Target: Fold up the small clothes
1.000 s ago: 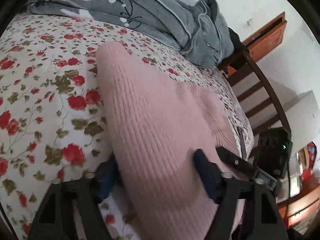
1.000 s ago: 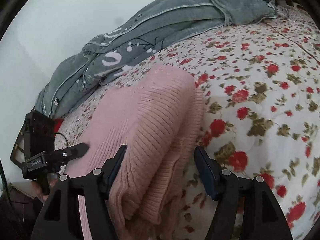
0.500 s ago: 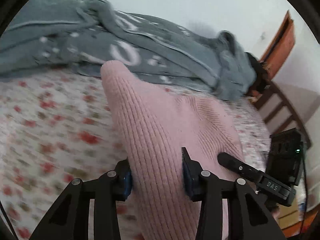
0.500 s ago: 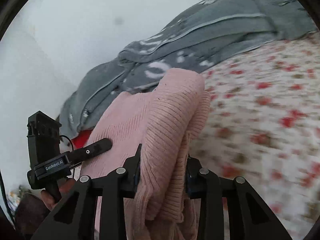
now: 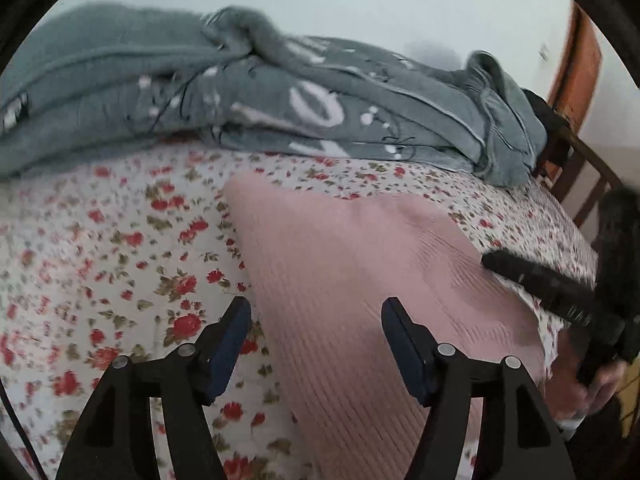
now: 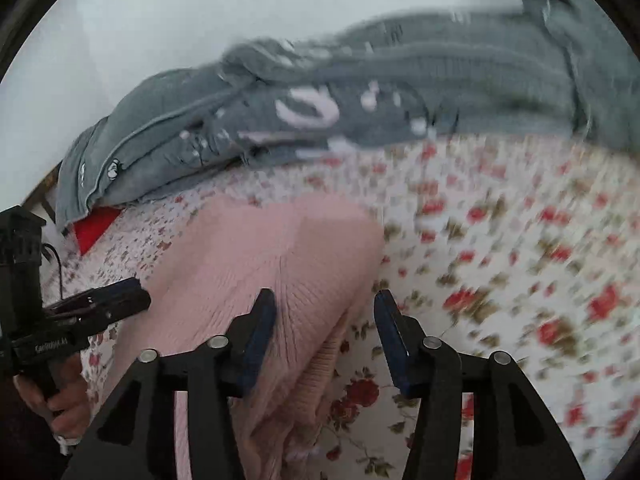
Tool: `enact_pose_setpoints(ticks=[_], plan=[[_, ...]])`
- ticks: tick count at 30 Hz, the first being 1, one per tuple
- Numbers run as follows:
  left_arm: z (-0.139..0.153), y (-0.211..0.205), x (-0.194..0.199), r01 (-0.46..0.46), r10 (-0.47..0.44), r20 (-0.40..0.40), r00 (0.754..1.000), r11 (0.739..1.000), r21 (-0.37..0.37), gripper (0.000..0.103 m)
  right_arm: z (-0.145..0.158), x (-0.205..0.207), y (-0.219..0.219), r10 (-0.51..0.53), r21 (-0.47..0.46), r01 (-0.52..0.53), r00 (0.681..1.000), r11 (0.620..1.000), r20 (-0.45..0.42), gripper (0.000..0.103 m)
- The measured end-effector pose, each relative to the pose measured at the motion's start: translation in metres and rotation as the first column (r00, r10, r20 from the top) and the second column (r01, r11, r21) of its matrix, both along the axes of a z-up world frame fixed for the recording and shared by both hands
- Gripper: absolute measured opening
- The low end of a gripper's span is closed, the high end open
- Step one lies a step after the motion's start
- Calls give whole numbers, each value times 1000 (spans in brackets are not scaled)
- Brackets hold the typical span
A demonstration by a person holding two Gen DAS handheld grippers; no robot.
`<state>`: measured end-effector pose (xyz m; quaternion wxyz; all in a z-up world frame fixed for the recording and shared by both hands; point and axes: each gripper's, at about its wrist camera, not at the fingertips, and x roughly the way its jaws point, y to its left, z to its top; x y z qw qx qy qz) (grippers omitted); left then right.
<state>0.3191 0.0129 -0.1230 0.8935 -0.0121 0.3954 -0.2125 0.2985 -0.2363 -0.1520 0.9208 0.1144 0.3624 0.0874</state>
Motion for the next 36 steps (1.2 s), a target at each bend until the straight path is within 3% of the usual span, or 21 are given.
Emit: enact_pose_setpoints(ticks=[3, 6, 8, 10, 14, 20, 24, 27, 31, 36], plan=[[8, -8, -15, 13, -12, 33, 999, 1000, -7, 66, 25, -19, 20, 3, -93, 8, 993, 996, 116, 51], [-2, -20, -32, 19, -19, 36, 999, 1000, -2, 66, 26, -31, 47, 63, -187, -29, 982, 982, 180, 46], [-12, -25, -49, -3, -2, 77, 997, 998, 60, 69, 8, -33, 57, 108, -244, -69, 982, 967, 152, 26], [-19, -27, -56, 11, -18, 77, 997, 996, 89, 69, -16, -24, 51, 47, -286, -26, 997, 958, 67, 24], [-13, -18, -58, 14, -18, 64, 998, 998, 62, 69, -19, -19, 22, 22, -128, -18, 999, 992, 27, 29], [4, -11, -41, -30, 29, 94, 995, 999, 14, 69, -25, -25, 26, 20, -140, -15, 999, 990, 30, 35], [12, -14, -7, -26, 27, 68, 997, 1000, -11, 69, -22, -25, 17, 21, -65, -20, 1000, 998, 10, 36], [13, -17, 12, -4, 7, 52, 999, 999, -52, 69, -10, -27, 15, 15, -79, -12, 999, 997, 45, 36], [11, -29, 40, 23, -24, 66, 998, 1000, 21, 69, -3, -19, 18, 15, -122, -6, 997, 993, 75, 36], [-1, -27, 72, 66, -66, 8, 998, 997, 30, 70, 6, 2, 1, -16, -59, 22, 996, 998, 92, 33]])
